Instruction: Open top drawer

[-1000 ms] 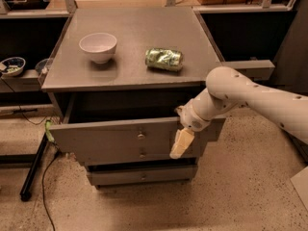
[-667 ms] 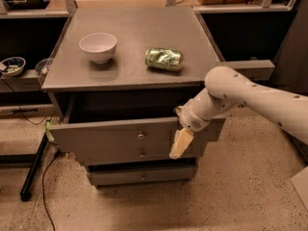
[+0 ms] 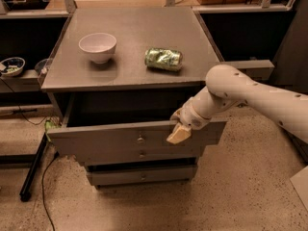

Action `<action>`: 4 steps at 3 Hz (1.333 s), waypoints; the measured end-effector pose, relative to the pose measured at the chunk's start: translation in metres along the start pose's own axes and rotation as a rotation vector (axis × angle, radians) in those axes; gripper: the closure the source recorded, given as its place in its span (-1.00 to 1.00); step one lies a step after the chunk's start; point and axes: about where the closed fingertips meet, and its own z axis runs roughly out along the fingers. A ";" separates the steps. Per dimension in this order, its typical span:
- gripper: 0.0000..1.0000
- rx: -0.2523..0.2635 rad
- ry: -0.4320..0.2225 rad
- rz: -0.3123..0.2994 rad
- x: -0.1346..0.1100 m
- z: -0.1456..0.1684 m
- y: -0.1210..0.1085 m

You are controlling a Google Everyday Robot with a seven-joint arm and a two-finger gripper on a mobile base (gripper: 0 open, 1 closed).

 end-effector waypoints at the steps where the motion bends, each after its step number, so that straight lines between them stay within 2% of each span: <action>1: 0.59 0.000 0.000 0.000 0.000 0.000 0.000; 2: 1.00 -0.008 -0.009 0.001 0.000 -0.001 0.001; 4: 1.00 -0.093 -0.106 0.014 0.006 -0.013 0.023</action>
Offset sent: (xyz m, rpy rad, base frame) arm 0.0000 0.0000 0.0000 0.0000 0.0000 0.0000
